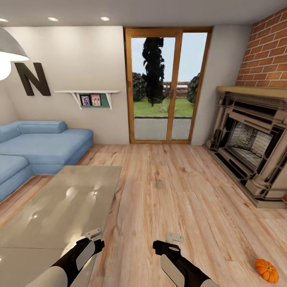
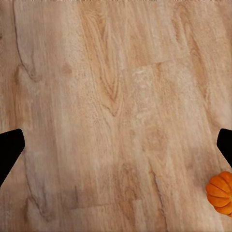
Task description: Place each of the two pumpkins and all three candles from the living room inside a cabinet in the living room (use any cabinet), then make sure every cabinet is closed, and position the cauldron so it is next to a table in the living room.
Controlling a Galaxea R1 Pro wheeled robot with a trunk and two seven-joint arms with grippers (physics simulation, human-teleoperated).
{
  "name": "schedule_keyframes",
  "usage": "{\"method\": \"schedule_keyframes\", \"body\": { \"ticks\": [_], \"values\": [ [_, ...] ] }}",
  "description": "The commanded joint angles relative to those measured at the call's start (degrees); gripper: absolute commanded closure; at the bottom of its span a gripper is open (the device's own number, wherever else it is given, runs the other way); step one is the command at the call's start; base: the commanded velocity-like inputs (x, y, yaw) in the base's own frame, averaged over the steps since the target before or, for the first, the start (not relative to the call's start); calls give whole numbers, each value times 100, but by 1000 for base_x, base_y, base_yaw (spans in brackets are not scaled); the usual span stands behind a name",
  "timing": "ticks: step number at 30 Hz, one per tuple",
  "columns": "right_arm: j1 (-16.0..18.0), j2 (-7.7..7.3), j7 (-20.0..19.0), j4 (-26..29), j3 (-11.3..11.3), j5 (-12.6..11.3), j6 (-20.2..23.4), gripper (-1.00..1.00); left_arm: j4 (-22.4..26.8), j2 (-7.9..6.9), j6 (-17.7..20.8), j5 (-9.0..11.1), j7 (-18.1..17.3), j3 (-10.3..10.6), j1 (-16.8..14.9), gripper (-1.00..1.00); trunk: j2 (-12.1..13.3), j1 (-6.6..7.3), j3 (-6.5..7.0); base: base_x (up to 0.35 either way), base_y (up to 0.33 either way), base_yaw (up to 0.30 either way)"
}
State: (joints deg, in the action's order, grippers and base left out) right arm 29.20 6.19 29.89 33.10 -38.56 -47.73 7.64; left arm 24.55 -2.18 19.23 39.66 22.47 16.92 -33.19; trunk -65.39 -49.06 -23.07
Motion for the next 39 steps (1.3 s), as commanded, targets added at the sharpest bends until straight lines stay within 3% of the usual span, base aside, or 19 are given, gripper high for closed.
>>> {"method": "schedule_keyframes", "body": {
  "ticks": [1,39],
  "values": [
    [6,-4,44,11,-29,-17,27,-100,14,-5,20,51,47,48,-3,-100,-5,0,-7,4,0,0],
    [6,-4,44,12,-29,-23,27,-100,14,-2,20,45,47,48,-3,-100,-5,0,-7,36,27,0]
  ]
}}
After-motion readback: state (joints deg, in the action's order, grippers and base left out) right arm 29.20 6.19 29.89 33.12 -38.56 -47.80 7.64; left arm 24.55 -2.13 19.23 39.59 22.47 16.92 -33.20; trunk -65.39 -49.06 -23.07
